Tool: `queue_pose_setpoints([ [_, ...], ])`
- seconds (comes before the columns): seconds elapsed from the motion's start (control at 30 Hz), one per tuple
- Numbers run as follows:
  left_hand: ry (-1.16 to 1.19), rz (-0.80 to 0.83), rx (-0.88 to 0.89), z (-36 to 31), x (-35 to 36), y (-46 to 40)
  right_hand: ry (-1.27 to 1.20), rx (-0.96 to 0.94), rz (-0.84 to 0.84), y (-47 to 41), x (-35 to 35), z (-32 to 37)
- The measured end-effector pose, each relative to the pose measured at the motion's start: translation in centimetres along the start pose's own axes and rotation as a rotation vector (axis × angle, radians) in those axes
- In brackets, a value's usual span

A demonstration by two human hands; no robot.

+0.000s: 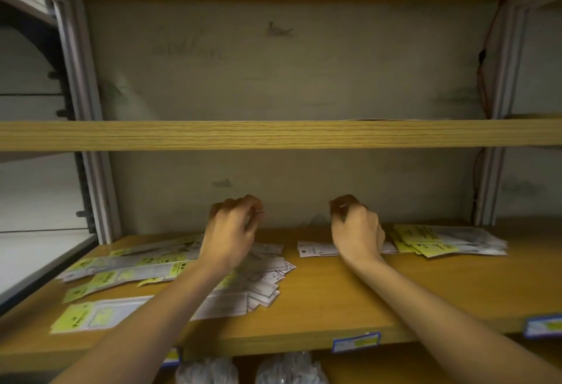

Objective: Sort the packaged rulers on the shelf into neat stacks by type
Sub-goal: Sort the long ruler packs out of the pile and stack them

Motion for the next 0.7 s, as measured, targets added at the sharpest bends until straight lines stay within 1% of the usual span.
queue_pose_setpoints([
  [0.07,-0.012,0.003,-0.021,1.0,-0.6,0.2,-0.003,-0.009,0.028,-0.4,0.7,0.5],
  [0.23,-0.028,0.065,-0.054,4.0,-2.1,1.3,-0.065,-0.046,0.070,0.5,3.5,1.6],
  [0.37,-0.071,0.120,-0.078,7.1,-3.3,2.2,-0.068,-0.086,0.123,1.6,5.4,2.8],
  [0.5,-0.091,0.216,-0.117,10.1,-4.2,2.4,-0.084,-0.130,0.213,1.6,6.9,4.9],
  [0.57,-0.097,0.270,-0.135,11.7,-4.6,2.4,-0.071,-0.152,0.224,1.6,7.4,6.1],
  [0.7,-0.113,0.453,-0.147,14.4,-4.2,3.0,-0.043,-0.142,0.221,1.7,8.7,7.8],
])
Point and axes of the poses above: each hand's wrist, its own y-axis away from the middle knuckle, its own x-axis out of the palm, z = x × y, the point moved 9 cm from there along -y, towards the middle knuckle, and after that the axes turned 5 degrees about -x, right-handed, at the moved point
